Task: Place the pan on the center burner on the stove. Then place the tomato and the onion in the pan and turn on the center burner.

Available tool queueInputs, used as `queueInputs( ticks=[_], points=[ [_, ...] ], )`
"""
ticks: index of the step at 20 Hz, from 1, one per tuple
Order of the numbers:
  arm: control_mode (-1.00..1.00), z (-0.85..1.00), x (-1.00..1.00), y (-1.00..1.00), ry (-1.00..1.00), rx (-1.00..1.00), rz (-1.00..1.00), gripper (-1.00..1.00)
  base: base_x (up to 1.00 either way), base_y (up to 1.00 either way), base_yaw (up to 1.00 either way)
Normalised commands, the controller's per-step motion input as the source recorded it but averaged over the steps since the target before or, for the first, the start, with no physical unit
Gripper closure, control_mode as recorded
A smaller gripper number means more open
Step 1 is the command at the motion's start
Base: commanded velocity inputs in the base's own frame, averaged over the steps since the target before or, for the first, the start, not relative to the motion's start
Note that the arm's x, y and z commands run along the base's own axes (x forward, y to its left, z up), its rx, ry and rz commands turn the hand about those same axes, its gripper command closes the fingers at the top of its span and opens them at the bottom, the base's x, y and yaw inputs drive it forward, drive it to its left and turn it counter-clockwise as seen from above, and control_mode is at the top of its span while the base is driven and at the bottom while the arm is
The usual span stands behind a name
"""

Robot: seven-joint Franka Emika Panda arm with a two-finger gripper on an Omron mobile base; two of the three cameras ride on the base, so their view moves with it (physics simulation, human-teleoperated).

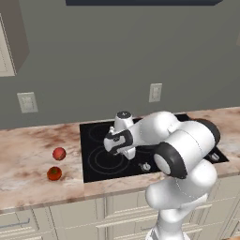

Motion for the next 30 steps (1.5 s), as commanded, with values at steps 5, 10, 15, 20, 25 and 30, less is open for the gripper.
queueInputs(
  ticks=[5,10,15,20,25,30],
  points=[
    [-1.00,-0.19,0.19,0.00,0.01,-0.01,0.00,1.00,0.00,0.00,0.00],
    [-1.00,-0.18,0.19,0.00,0.00,-0.01,0.00,1.00,0.00,0.00,0.00],
    [-1.00,-0.15,0.19,0.00,0.01,-0.03,0.00,1.00,0.00,0.00,0.00],
    [-1.00,-0.15,0.19,0.00,0.01,-0.05,0.00,1.00,0.00,0.00,0.00],
    [-1.00,-0.12,0.17,0.00,0.01,-0.07,0.00,-1.00,0.00,0.00,0.00],
    [-1.00,-0.05,0.06,0.00,0.00,-0.02,0.00,-1.00,0.00,0.00,0.00]
  ],
)
